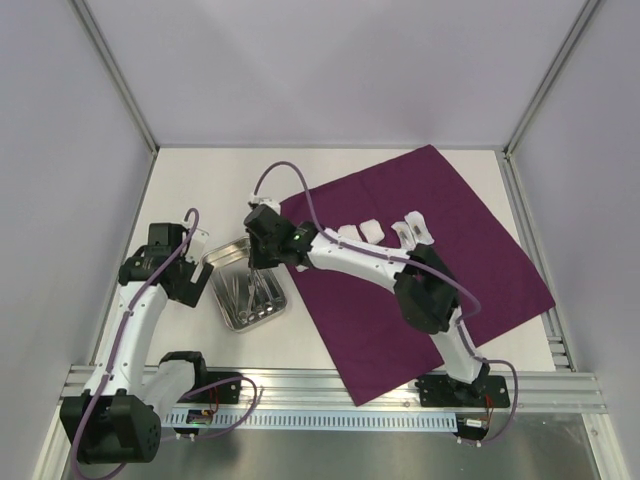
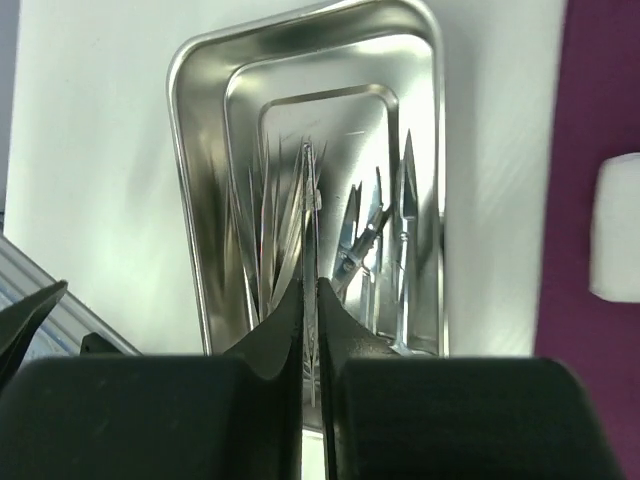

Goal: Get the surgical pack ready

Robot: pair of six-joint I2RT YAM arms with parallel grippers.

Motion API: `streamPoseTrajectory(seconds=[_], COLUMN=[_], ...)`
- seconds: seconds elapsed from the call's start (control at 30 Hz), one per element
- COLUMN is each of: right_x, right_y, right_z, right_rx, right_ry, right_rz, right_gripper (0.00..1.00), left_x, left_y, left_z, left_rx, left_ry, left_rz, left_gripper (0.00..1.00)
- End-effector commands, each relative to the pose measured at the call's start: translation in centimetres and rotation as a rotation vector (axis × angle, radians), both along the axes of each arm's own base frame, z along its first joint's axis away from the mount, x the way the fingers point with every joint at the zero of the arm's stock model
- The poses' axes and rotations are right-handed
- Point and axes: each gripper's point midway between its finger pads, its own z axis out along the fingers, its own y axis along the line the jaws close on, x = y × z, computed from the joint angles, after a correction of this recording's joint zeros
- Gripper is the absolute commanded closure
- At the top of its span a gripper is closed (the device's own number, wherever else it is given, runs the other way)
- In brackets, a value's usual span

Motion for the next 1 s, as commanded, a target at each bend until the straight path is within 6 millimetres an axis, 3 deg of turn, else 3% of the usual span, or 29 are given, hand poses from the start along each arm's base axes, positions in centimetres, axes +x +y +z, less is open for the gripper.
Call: streamPoseTrajectory(seconds=[0.0,0.2,0.53,0.97], right_x=[-0.2,-1.4,-3.4,-2.2], right_y=[2.9,4.5,5.0,5.3], right_z=[-0.6,-4.7,-8.8,-10.2], right_rx=[0.029,-0.017,-0.093,-0.099], right_ry=[0.027,0.088,0.113,0.120], right_rz=[-0.046,-0.072,-0.120,-0.187], right_gripper=[0.99,0.99,1.00,0.99], left_x=[0.4,0.4,0.6,0.5], left_y=[0.4,-0.1,0.0,0.1], left_z=[0.2,-0.1,-0.6,-0.3], left_rx=[0.012,-0.013,0.000,0.006], left_ry=[-0.041,-0.047,-0.060,-0.070], left_rz=[0.022,0.003,-0.012,-0.015], left_gripper=[0.00,0.00,0.00,0.00])
